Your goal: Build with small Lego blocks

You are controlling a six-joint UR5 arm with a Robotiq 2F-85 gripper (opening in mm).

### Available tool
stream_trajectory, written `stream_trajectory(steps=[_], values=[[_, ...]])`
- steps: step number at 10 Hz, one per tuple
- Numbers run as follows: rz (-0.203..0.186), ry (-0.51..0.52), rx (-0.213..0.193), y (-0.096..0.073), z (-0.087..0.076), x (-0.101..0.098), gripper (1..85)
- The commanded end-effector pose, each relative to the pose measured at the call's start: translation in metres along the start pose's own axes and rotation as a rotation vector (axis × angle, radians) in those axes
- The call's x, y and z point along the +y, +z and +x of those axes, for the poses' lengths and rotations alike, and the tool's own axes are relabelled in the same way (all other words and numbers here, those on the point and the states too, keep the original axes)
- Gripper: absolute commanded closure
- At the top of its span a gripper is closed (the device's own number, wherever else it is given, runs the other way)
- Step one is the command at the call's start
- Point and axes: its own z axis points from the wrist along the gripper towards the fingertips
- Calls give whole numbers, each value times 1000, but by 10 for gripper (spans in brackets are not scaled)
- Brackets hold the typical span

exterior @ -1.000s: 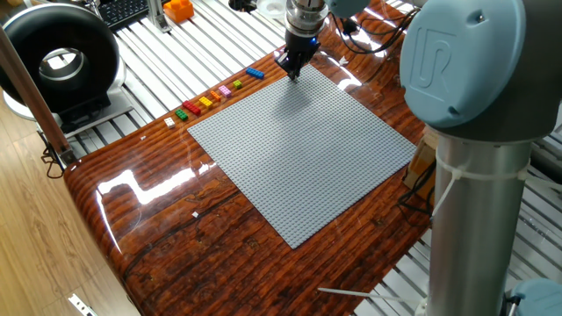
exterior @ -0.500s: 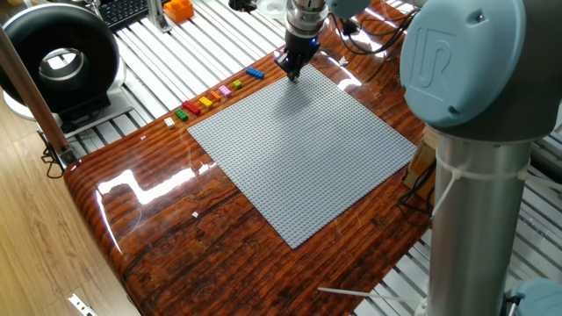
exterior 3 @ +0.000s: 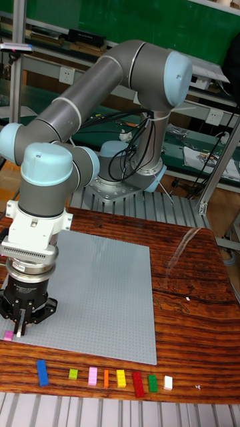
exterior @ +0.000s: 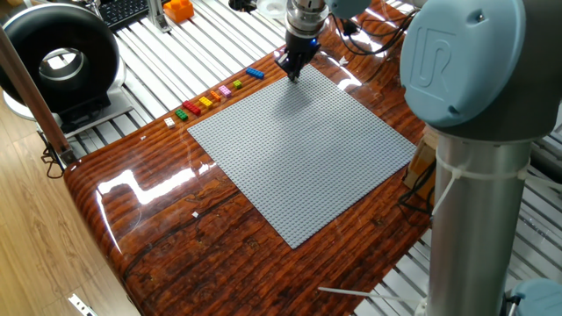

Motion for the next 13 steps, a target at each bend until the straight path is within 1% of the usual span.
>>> stream_trajectory(steps=[1,12,13], values=[[-13,14,-7,0,-1,1,847],[-25,9,-25,3,-3,2,847],[-31,11,-25,4,-3,3,847]])
